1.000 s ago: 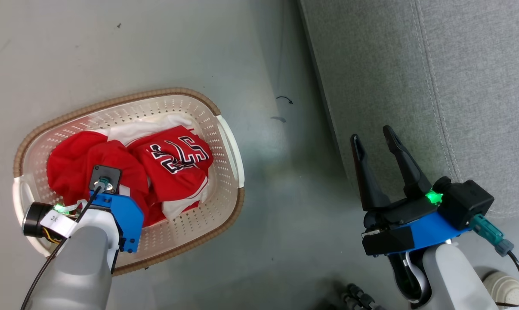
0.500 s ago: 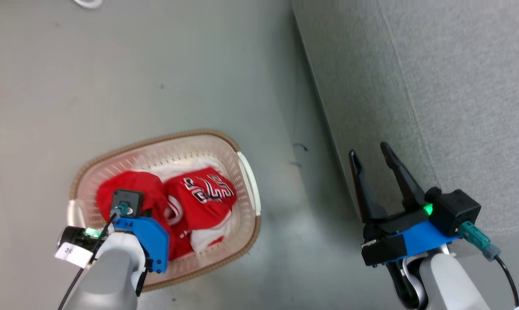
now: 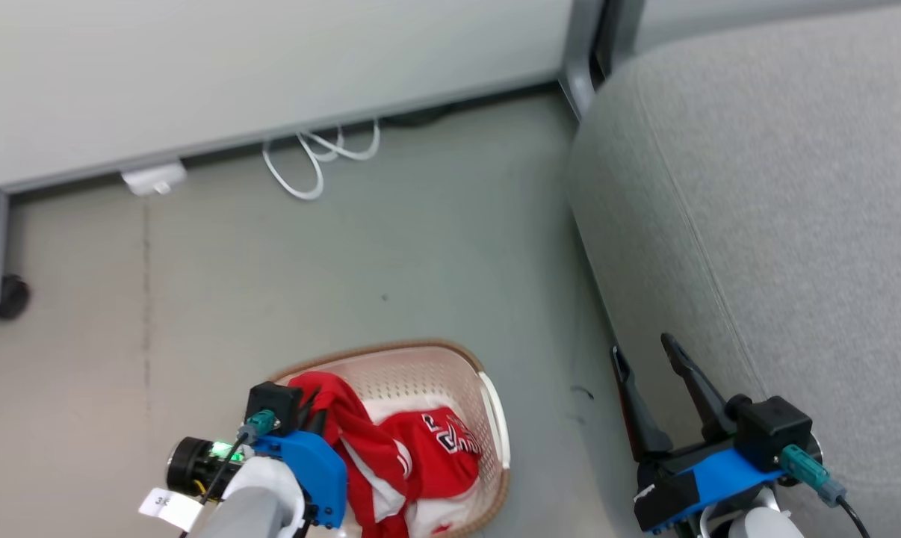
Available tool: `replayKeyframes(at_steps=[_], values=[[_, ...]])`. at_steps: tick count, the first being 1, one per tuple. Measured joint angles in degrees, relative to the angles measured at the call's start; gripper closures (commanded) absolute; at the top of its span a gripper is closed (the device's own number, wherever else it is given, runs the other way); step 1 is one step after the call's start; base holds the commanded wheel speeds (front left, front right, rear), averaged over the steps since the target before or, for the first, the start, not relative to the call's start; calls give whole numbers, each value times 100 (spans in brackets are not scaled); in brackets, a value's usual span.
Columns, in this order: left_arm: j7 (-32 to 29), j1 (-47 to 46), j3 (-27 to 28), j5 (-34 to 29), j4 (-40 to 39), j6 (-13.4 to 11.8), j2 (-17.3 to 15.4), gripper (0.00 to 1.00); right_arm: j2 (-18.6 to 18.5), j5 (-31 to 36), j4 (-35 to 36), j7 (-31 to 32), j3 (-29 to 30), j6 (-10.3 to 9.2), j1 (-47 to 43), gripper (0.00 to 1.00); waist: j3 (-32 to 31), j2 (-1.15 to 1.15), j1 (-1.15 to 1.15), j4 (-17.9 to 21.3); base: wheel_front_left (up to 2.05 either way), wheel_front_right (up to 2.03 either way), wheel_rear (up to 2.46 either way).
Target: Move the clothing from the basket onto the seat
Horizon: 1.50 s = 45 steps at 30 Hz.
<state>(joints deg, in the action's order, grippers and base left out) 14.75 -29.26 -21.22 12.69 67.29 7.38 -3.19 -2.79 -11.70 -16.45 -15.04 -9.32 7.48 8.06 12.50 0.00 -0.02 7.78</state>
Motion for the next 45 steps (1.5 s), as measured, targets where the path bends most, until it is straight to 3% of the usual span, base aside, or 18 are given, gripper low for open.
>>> replayKeyframes(at_steps=[11, 23, 33, 45], values=[[23, 227, -1121, 894, -1480, 1, 29, 100, 4, 164, -7, 183, 43, 0, -308, 0, -937, 0, 0, -649, 0, 0, 0], [-164, -515, -2142, 1677, -2664, 1, 32, 100, 0, 243, 210, 492, 47, 0, -602, 0, -1589, 0, 1, -1025, 0, 0, 0], [-261, -1267, -2769, 2042, -2872, 2, 32, 100, 1, 182, 272, 584, -216, 0, -644, 0, -1792, 0, 2, -1036, 0, 0, 0], [-140, -1439, -3109, 2481, -2721, -85, 31, 100, 1, 41, 249, 806, -650, 0, -485, 0, -1775, 0, 2, -792, 0, 0, 0]])
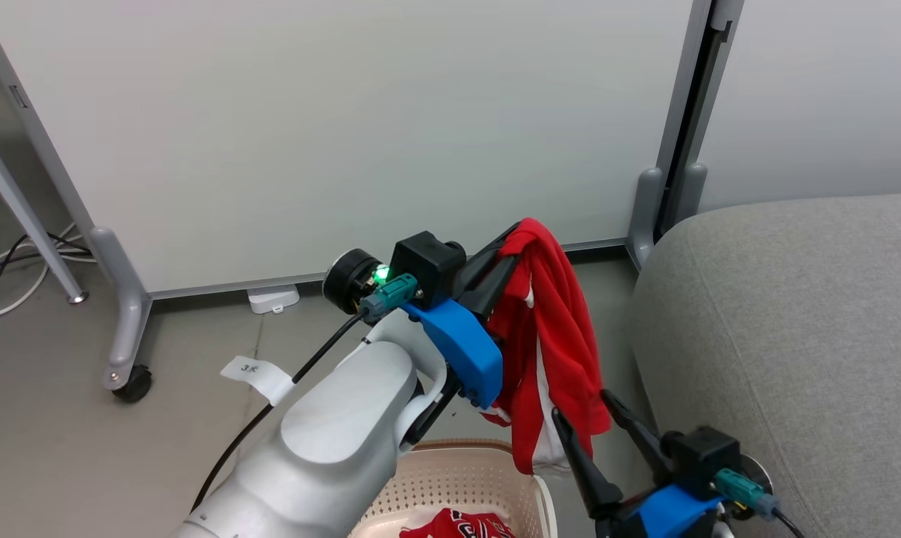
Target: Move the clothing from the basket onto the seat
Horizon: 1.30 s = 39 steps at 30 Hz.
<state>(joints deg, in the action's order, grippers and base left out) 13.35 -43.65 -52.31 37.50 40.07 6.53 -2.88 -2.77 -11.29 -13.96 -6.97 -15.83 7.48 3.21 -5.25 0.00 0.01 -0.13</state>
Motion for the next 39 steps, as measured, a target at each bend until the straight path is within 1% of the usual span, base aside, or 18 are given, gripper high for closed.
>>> replayKeyframes(at_steps=[4, 10, 14, 15, 16, 17, 26, 27, 29, 30, 31, 32, 39], values=[[37, -28, -177, 144, -49, -35, 1, 100, 0, -2, -243, 189, -144, 0, 285, 0, 26, 0, 0, 9, 0, 0, 0], [63, -138, -425, 331, -108, -96, 2, 100, 0, 59, -907, 467, -333, 0, 915, 0, 64, 0, 0, 2, 0, 0, 0], [83, -193, -587, 441, -134, -119, 1, 100, 0, 12, -1346, 547, -442, 0, 1261, 0, 77, 0, 0, -31, 0, 0, 0], [88, -212, -616, 466, -136, -121, 1, 100, 0, -53, -1455, 571, -476, 0, 1326, 38, 77, 0, 0, -41, 0, 0, 0], [89, -231, -644, 497, -137, -130, 1, 100, -3, -80, -1526, 564, -520, 0, 1384, 94, 76, 0, 0, -49, 0, 0, 0], [93, -243, -672, 524, -136, -143, 2, 100, -3, -108, -1593, 554, -570, 0, 1450, 100, 73, 0, 0, -57, 0, 0, 0], [136, -314, -839, 680, -63, -200, 1, 100, -2, -356, -2004, 224, -727, 0, 1682, 100, 40, 0, 0, -69, 0, 0, 0], [137, -314, -850, 689, -47, -202, 1, 98, -2, -379, -2029, 194, -744, 0, 1702, 100, 36, 0, 0, -63, 0, 0, 0], [140, -314, -869, 709, -20, -207, 1, 63, -2, -401, -2080, 162, -771, 0, 1731, 100, 32, 0, 0, -48, 0, 0, 0], [140, -314, -882, 725, -8, -211, 0, 39, -2, -412, -2105, 148, -782, 0, 1745, 100, 30, 0, 0, -42, 0, 0, 0], [145, -314, -906, 744, 4, -210, 1, 2, -2, -434, -2130, 132, -787, 0, 1758, 100, 28, 0, 0, -36, 0, 0, 0], [145, -314, -925, 766, 23, -208, 2, 0, -2, -445, -2151, 125, -789, 0, 1772, 100, 27, 0, 0, -31, 0, 0, 0], [144, -292, -979, 973, 192, -196, 3, 0, -2, -450, -2268, 58, -794, 0, 1835, 100, 27, 0, 0, 0, 0, 0, 0]])
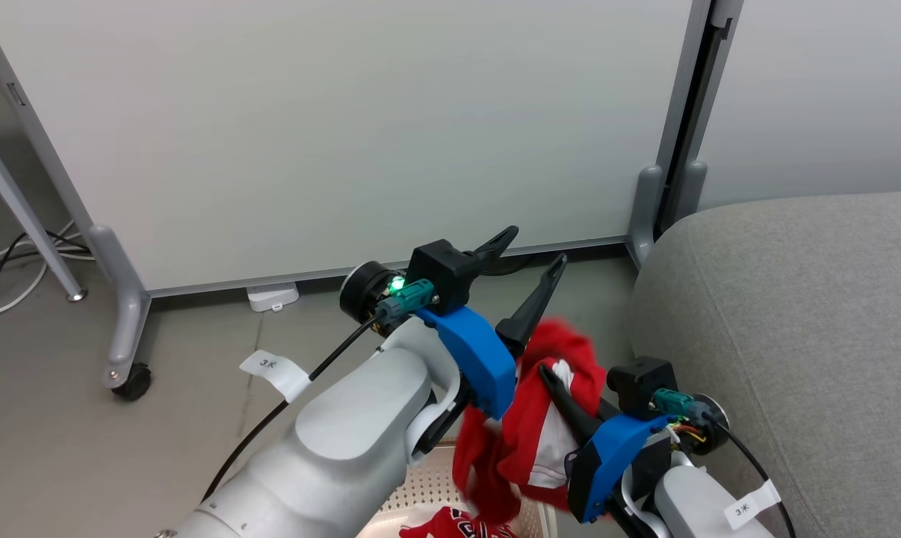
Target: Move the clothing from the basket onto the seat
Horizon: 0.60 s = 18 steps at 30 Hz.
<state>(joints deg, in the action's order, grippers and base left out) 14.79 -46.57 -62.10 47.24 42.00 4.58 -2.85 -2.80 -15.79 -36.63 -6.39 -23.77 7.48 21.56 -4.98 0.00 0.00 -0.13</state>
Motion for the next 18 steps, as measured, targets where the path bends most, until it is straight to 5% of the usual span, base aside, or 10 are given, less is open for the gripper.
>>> replayKeyframes(at_steps=[8, 18], values=[[20, 318, 260, 123, 76, -56, -119, 0, 0, 70, -34, -81, 123, 0, 6, 100, 28, 0, 0, -18, 0, 0, 0], [27, 1961, 1616, -565, -1402, -301, -998, 0, 0, 321, 324, -141, 486, 0, -25, 100, 89, 0, 0, 64, 0, 0, 0]])
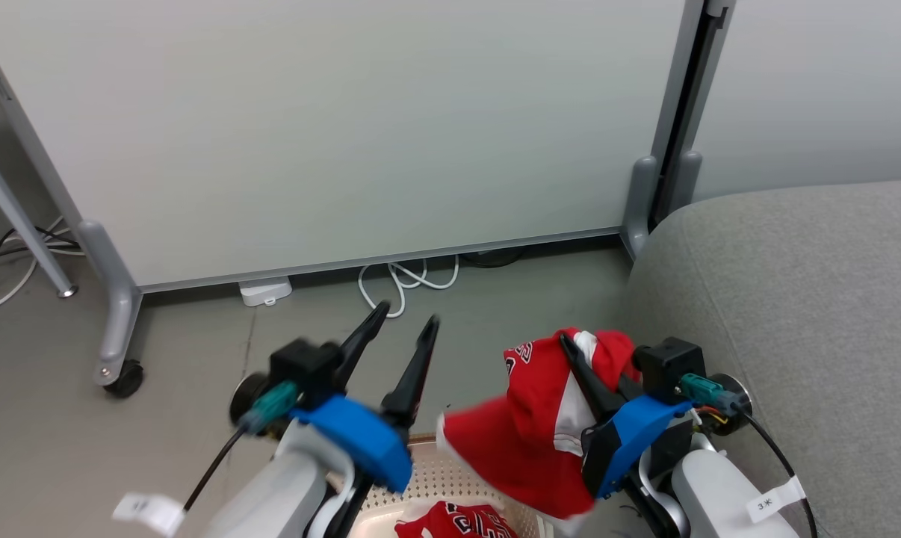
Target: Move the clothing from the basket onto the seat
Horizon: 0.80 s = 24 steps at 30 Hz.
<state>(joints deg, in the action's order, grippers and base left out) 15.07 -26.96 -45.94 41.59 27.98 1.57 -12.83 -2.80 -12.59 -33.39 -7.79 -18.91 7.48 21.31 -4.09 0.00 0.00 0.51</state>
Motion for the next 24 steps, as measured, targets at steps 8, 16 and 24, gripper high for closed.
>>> replayKeyframes(at_steps=[8, 16, 24], values=[[0, 1613, 1237, -818, -1146, 153, -327, 0, -1, 199, 460, 169, 142, 0, -170, 100, 47, 0, 0, 229, 0, 0, 0], [1, 2650, 2100, -1504, -1575, 350, -124, 0, -1, 325, 797, 339, 282, 0, -367, 100, 64, 0, 0, 383, 0, 0, 0], [0, 2818, 2472, -1847, -1596, 505, 187, 0, -1, 346, 1038, 433, 345, 0, -439, 100, 72, 0, 0, 561, 0, 0, 0]])
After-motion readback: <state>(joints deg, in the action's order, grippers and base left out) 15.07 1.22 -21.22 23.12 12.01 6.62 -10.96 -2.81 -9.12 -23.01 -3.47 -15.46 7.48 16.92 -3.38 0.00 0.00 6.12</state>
